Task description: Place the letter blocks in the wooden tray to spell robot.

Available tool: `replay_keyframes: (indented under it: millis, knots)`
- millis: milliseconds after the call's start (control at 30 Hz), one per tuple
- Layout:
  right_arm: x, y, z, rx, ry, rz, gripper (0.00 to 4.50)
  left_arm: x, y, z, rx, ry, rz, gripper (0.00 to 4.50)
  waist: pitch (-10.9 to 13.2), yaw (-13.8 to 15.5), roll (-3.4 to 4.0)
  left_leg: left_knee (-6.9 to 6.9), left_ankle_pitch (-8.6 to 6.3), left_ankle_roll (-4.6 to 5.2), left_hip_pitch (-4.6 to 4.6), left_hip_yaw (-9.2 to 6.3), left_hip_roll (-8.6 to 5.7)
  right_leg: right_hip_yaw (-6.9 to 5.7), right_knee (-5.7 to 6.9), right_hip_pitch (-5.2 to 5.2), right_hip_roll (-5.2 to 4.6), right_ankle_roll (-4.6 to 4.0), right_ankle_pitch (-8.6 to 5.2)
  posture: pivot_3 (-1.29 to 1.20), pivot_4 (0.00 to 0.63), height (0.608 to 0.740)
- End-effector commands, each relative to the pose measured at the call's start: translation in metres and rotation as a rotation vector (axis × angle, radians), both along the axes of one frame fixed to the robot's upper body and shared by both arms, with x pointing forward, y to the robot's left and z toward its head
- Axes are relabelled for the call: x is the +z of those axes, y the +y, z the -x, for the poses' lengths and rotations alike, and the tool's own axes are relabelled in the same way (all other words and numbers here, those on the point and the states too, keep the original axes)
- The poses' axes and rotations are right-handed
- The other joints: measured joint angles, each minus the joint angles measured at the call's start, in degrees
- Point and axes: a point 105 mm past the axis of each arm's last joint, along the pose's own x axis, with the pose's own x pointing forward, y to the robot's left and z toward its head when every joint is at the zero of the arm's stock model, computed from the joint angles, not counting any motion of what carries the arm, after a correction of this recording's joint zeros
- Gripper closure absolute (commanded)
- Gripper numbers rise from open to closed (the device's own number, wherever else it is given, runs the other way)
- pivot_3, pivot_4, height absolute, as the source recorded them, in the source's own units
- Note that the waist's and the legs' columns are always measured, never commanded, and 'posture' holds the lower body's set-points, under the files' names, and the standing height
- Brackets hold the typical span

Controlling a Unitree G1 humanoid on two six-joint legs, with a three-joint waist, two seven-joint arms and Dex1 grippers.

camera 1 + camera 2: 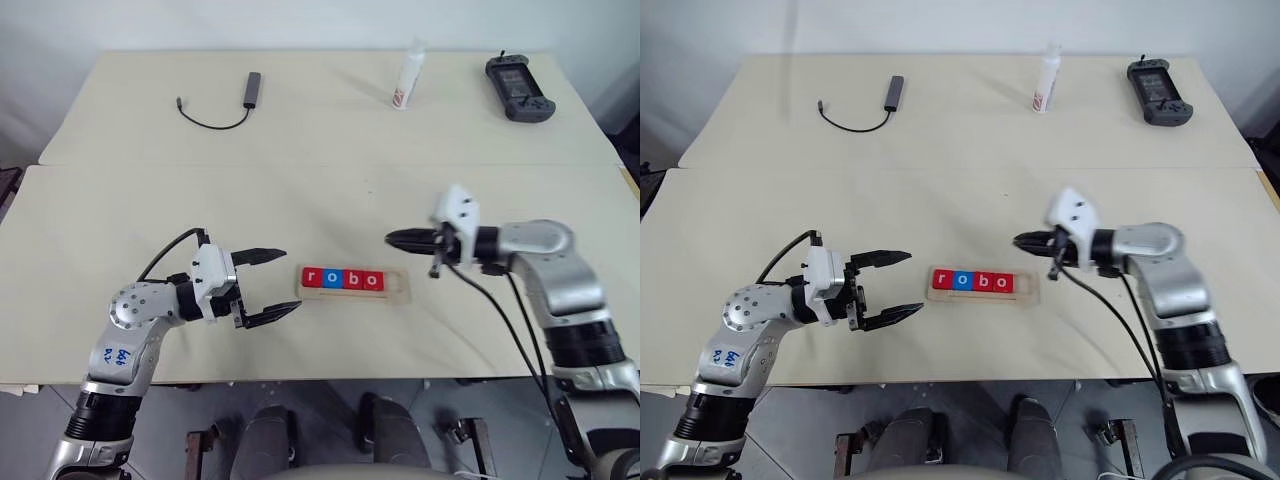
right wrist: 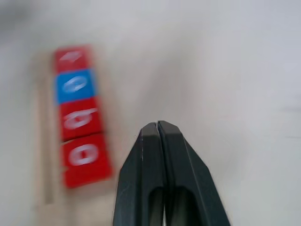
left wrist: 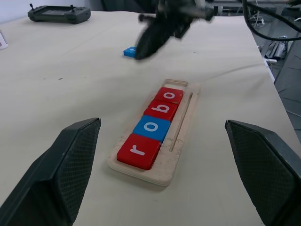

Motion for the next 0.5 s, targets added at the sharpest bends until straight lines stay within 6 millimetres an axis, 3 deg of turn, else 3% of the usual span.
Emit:
replay_keyframes:
  millis: [33, 167, 333, 400, 500]
  knots:
    - [0.017, -0.036, 0.014, -0.133, -0.125, -0.051, 3.24, 0.003, -0.001, -0.002, -0.011, -0.024, 0.005, 0.0, 0.0, 0.43, -0.01, -0.03, 0.0, 0.0, 0.0, 0.01, -0.01, 0.0, -0.03, 0.0, 0.0, 0.0, 0.0, 0.0, 0.15, 0.74]
    - [0.01, -0.074, 0.036, -0.295, -0.187, -0.095, 1.86, 0.001, -0.004, -0.006, -0.028, -0.019, 0.01, 0.0, 0.0, 0.91, -0.01, -0.06, 0.0, 0.0, 0.03, 0.06, -0.02, 0.02, -0.03, 0.0, 0.0, 0.0, 0.0, 0.0, 0.15, 0.74]
    - [-0.017, -0.13, 0.072, -0.534, -0.184, -0.102, 0.12, 0.0, -0.004, -0.011, -0.043, -0.015, 0.008, 0.0, -0.01, 1.04, -0.01, -0.05, 0.0, 0.0, 0.11, 0.12, -0.01, 0.08, 0.0, 0.03, 0.01, 0.0, 0.0, 0.0, 0.15, 0.74]
    - [-0.025, -0.142, 0.084, -0.605, -0.169, -0.137, 0.01, 0.001, -0.004, -0.013, -0.044, -0.016, 0.011, 0.0, -0.01, 0.96, -0.01, -0.05, 0.0, 0.0, 0.11, 0.1, -0.01, 0.08, -0.01, 0.04, 0.01, 0.0, 0.0, 0.0, 0.15, 0.74]
    - [-0.039, -0.141, 0.094, -0.617, -0.118, -0.161, 0.01, 0.002, -0.006, -0.016, -0.051, -0.02, 0.016, 0.0, -0.01, 0.66, -0.01, -0.05, 0.0, 0.0, 0.15, 0.14, -0.01, 0.13, 0.01, 0.05, 0.02, 0.0, 0.0, 0.0, 0.15, 0.74]
